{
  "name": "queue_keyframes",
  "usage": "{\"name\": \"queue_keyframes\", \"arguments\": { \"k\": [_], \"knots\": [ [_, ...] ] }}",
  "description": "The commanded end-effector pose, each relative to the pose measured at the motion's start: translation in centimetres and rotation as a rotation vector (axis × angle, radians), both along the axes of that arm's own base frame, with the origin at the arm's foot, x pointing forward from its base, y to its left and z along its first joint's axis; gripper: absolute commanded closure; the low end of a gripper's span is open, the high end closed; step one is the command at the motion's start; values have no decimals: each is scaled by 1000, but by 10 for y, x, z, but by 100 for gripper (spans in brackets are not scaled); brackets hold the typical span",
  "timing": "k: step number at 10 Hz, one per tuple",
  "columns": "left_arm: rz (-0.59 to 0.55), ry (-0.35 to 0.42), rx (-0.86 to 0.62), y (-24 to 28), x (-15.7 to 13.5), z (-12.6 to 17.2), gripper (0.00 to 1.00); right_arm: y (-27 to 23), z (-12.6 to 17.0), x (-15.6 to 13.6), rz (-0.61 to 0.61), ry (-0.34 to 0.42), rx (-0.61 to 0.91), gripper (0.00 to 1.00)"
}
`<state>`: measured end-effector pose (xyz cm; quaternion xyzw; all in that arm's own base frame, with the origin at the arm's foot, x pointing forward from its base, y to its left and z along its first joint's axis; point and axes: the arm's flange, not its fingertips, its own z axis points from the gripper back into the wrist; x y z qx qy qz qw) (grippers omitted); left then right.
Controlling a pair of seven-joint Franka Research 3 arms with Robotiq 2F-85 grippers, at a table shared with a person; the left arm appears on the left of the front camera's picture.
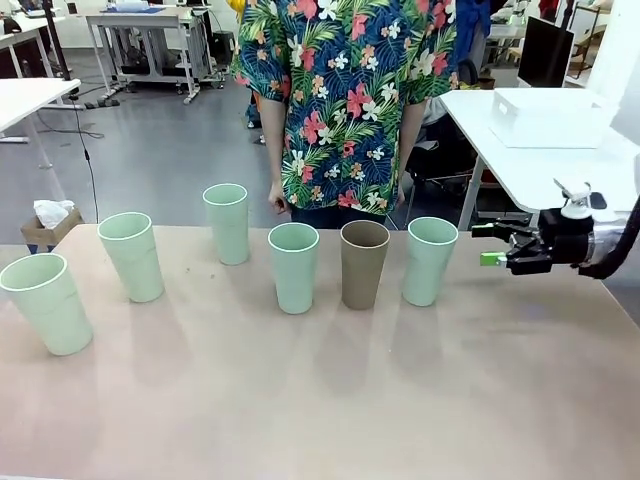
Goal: Stack the cups and store them in the basket.
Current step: Pick up two Reusable plastic cups , one in each hand.
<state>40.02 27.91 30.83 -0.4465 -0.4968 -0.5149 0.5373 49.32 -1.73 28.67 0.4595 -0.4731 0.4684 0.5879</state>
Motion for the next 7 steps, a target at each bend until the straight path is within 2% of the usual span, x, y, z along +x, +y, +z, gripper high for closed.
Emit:
{"name": "queue_keyframes", "arguments": {
  "k": [1, 5, 7],
  "knots": [
    [-27, -56, -55, -8, -16, -20, 0, 9, -13, 11, 35, -43, 74, 0],
    [-10, -40, -101, -34, -23, -35, 0, 17, -19, 18, 32, -9, 77, 0],
    [-12, -34, -101, -41, -21, -38, 0, 17, -17, 19, 0, -20, 64, 0]
  ]
}}
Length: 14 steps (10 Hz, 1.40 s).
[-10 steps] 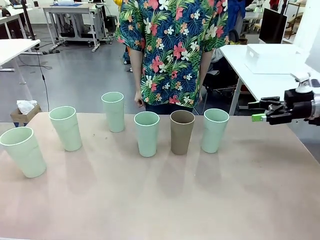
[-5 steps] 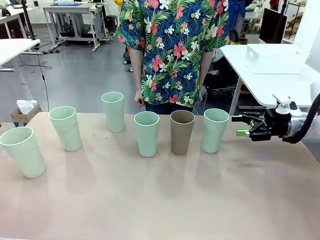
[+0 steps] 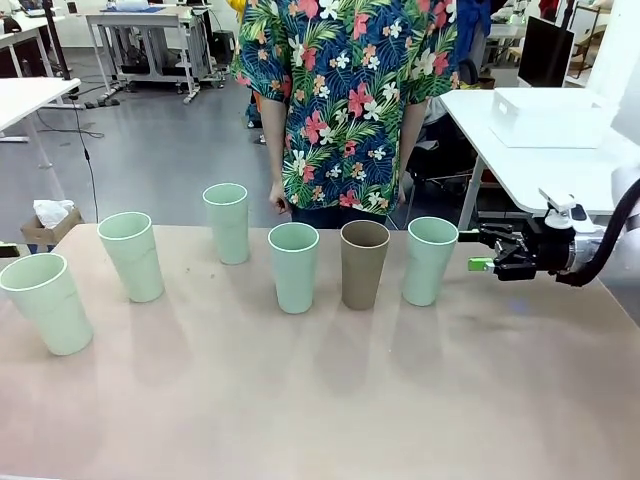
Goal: Stack the cups and store them in the basket.
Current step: Pick up two Reusable plastic cups , one in each hand.
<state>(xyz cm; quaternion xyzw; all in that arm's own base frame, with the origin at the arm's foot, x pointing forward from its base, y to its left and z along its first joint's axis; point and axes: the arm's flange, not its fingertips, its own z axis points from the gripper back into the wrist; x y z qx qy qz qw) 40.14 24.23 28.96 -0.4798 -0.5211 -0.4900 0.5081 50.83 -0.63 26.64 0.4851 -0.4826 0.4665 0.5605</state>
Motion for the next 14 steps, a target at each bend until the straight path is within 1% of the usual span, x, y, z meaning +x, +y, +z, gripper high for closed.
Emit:
{"name": "queue_keyframes", "arguments": {
  "k": [1, 3, 5, 8, 14],
  "knots": [
    [4, -29, 18, -8, -23, -21, 0, 7, 2, 2, -44, 1, -7, 0],
    [-6, -23, 59, -10, -19, -25, 0, 13, -2, 2, -32, 12, -7, 0],
    [14, -28, 83, -6, -14, -29, 0, 17, -5, 2, -32, 14, -10, 0],
    [-32, -29, 129, -19, -15, -39, 0, 18, -7, 2, -38, 17, -25, 0],
    [-32, -37, 132, -30, -19, -55, 0, 33, -20, 3, -70, 36, -34, 0]
  ]
}}
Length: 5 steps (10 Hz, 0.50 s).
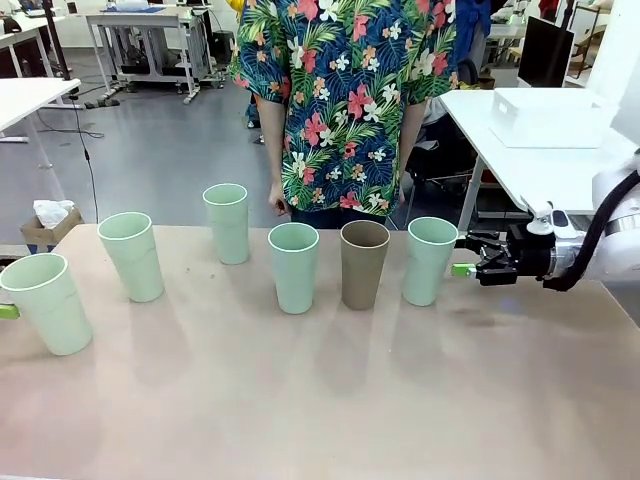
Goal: Stack the cups and store them in the basket.
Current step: Pick up two Reusable plastic cups , one in each hand.
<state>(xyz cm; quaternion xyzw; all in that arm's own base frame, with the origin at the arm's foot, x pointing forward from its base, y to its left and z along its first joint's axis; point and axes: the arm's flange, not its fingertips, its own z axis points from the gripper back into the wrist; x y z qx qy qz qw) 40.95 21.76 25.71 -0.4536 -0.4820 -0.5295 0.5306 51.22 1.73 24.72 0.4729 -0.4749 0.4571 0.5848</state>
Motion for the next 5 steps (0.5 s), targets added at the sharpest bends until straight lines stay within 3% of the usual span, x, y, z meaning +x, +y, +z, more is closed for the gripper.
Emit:
{"name": "queue_keyframes", "arguments": {
  "k": [1, 5],
  "knots": [
    [-4, -32, 1, -5, -27, -22, 0, 12, -3, 0, -39, 10, 1, 0],
    [2, -5, -8, -11, -29, -26, 0, 19, -4, -4, -46, 18, 0, 0]
  ]
}}
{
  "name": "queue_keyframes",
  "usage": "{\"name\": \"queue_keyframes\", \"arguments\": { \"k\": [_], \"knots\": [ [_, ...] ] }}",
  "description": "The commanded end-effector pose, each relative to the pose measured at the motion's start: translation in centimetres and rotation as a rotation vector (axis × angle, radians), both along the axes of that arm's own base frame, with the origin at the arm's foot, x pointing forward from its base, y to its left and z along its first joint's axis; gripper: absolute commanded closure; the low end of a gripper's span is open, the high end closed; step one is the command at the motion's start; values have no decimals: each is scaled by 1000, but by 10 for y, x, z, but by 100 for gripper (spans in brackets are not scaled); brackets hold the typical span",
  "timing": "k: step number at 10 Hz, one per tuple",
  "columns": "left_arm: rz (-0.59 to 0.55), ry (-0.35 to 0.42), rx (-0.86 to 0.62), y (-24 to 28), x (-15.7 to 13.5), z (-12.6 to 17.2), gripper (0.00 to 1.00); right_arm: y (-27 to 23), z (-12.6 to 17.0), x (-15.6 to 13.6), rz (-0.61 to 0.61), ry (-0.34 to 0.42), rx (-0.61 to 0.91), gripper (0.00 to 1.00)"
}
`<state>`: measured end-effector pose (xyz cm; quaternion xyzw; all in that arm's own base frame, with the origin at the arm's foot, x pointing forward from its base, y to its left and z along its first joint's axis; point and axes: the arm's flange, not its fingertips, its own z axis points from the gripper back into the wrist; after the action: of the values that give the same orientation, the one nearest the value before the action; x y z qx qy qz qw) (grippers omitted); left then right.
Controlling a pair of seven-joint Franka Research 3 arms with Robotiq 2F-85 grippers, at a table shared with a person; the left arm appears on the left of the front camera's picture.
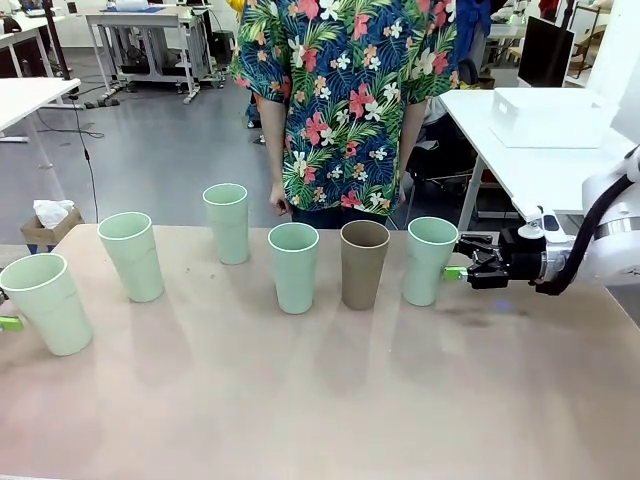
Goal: Stack the cups and store them in the basket.
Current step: Pick up two Reusable plastic cups , one in each hand.
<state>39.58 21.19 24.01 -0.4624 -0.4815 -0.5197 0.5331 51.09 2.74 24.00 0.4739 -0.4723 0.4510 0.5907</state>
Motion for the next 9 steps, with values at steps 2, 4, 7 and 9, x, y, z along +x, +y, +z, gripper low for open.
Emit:
{"name": "queue_keyframes", "arguments": {
  "k": [2, 4, 7, 9],
  "knots": [
    [3, -11, -1, -13, -15, -10, 0, 10, 1, -3, -39, 8, 2, 0],
    [9, 4, -4, -21, -11, -13, 0, 11, 0, -3, -40, 16, 11, 0],
    [15, 10, -28, -28, -9, -10, 0, 14, -2, -4, -46, 29, 14, 0],
    [19, 22, -36, -31, -9, -10, 0, 16, -4, -4, -52, 40, 11, 0]
  ]
}}
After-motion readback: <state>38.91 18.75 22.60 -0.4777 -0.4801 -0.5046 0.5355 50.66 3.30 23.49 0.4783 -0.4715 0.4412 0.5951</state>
